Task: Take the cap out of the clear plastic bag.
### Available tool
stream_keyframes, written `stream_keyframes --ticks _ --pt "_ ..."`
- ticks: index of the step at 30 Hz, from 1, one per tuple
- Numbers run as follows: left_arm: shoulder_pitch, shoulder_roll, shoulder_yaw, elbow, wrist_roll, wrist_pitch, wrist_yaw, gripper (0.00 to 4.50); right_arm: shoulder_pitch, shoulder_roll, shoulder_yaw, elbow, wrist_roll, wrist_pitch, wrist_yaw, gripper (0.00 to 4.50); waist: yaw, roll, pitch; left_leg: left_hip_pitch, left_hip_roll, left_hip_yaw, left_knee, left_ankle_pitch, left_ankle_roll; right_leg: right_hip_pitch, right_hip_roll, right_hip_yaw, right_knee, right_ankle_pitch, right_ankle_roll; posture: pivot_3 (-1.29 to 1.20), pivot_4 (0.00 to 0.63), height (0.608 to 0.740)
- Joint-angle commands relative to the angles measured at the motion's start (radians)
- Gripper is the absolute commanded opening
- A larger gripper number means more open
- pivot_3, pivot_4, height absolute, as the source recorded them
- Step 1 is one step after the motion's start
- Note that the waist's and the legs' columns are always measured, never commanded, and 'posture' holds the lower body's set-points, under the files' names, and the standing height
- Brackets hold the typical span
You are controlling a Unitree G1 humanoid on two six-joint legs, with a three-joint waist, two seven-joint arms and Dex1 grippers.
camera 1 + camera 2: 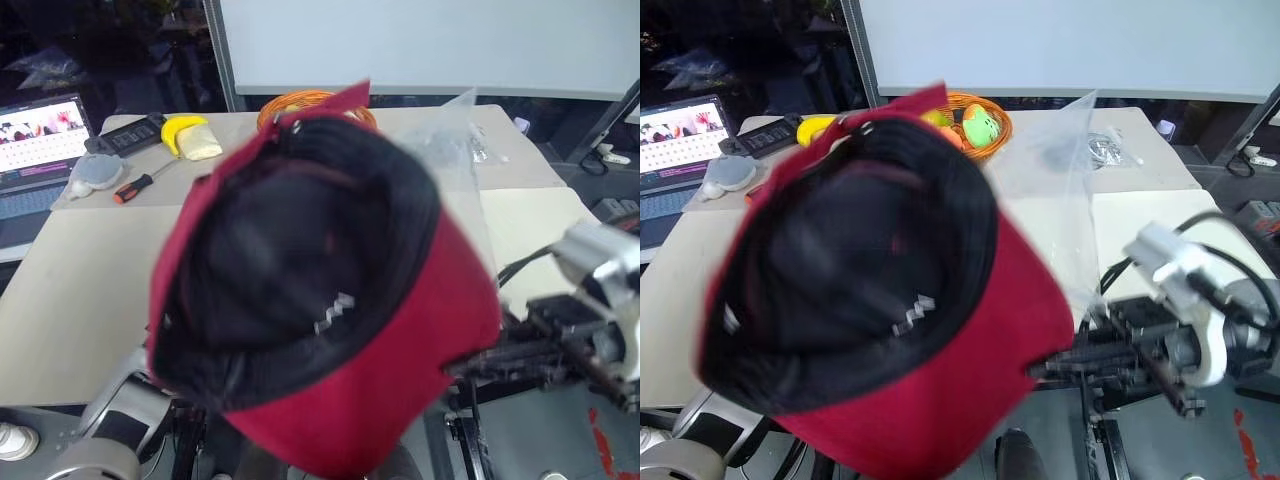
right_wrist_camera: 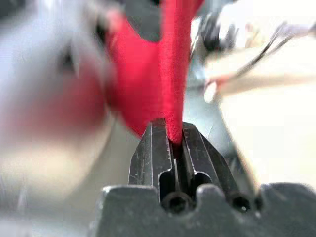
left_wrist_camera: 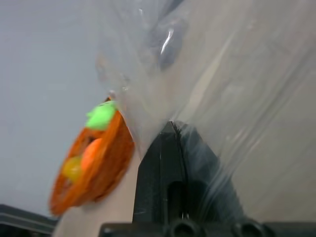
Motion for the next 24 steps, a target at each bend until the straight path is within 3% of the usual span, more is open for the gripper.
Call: stream_keyframes --ticks 1,7,16,20,24 --pt "0.067 0.129 0.159 0.089 0.052 0.183 0.040 0.00 -0.169 0.096 0.032 0.209 0.099 -0.014 -0.254 0.02 -0.004 0.000 0.000 0.000 -0.001 0.000 0.000 0.000 0.000 0.000 0.000 0.001 0.000 0.000 0.000 0.00 0.150 0.740" --pt "0.123 0.199 0.146 0.003 0.137 0.224 0.005 0.00 -0.390 0.328 0.039 0.422 0.169 -0.095 -0.657 0.02 -0.001 0.000 0.000 0.000 0.000 0.000 -0.002 0.000 0.000 -0.002 0.001 0.001 0.001 0.001 -0.001 0.00 0.150 0.740" --pt "0.173 0.190 0.153 -0.025 0.108 0.241 -0.051 0.00 -0.605 0.487 -0.024 0.564 -0.164 -0.269 -1.065 0.02 0.002 0.001 0.001 0.000 -0.001 0.000 -0.003 0.000 0.000 -0.005 0.000 0.002 0.003 0.001 -0.001 0.00 0.150 0.740" --pt "0.184 0.186 0.159 -0.042 0.104 0.243 -0.056 0.00 -0.653 0.426 0.066 0.522 -0.450 -0.294 -1.058 0.02 0.000 0.001 0.001 0.000 -0.001 0.000 -0.004 0.001 0.000 -0.006 0.000 0.003 0.002 0.001 -0.002 0.00 0.150 0.740" --pt "0.198 0.182 0.153 -0.055 0.099 0.242 -0.070 0.00 -0.668 0.275 0.323 0.420 -0.892 -0.345 -0.954 0.02 -0.002 0.002 0.001 -0.002 -0.001 0.001 -0.006 0.001 0.000 -0.009 0.000 0.003 0.002 0.001 -0.002 0.00 0.150 0.740"
